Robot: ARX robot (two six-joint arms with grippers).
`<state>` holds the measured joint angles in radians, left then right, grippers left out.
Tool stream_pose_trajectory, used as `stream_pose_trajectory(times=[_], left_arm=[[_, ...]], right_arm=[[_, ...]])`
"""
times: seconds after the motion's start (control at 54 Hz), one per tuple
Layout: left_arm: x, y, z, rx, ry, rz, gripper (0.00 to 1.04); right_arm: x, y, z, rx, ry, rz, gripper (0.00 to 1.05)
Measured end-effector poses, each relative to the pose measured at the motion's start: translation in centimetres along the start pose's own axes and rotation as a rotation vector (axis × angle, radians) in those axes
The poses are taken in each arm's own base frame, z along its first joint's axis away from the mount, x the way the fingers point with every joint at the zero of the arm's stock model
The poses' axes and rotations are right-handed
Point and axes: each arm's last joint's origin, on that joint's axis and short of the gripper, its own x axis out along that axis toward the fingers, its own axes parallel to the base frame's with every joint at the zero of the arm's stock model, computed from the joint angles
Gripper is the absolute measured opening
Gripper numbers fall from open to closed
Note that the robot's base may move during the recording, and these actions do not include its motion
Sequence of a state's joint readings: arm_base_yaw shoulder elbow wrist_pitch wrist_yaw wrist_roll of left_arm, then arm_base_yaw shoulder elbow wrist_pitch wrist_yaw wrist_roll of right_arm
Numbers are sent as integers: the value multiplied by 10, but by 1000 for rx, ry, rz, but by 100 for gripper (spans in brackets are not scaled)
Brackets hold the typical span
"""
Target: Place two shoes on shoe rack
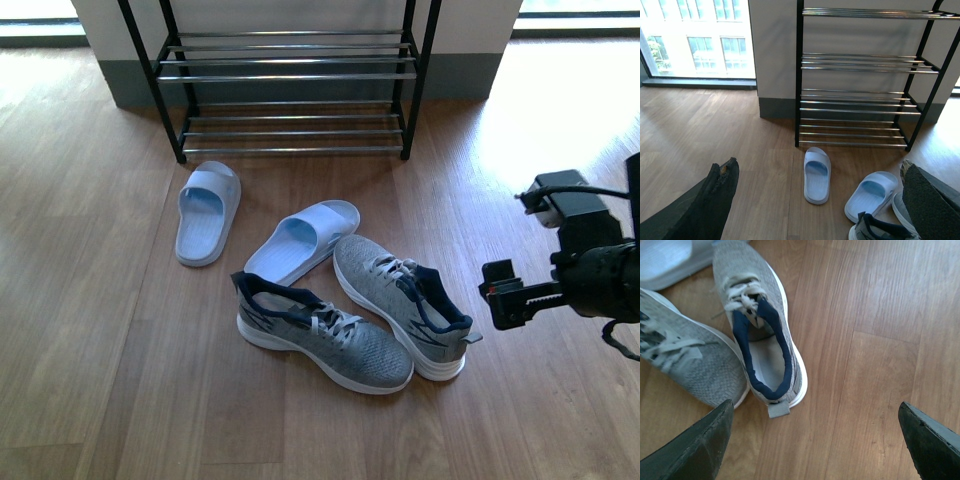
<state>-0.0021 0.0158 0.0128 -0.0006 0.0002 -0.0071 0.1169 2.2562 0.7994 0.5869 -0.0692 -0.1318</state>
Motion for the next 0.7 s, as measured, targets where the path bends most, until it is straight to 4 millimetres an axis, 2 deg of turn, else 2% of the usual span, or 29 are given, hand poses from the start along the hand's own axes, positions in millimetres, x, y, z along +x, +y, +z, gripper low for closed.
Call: stream_pose_trajectory(times=[0.111,0.222,0.537,0.704], left_arm=[[0,0,0,0,0,0,95],[0,0,0,0,0,0,95],[0,0,0,0,0,0,95],[0,0,0,0,0,0,95]], right_arm=[[37,2,-7,-34,75,15,96],[56,4,-9,-61,115,28,96],[99,2,-2,-60,168,65,96],[111,3,-5,-70,194,75,96]])
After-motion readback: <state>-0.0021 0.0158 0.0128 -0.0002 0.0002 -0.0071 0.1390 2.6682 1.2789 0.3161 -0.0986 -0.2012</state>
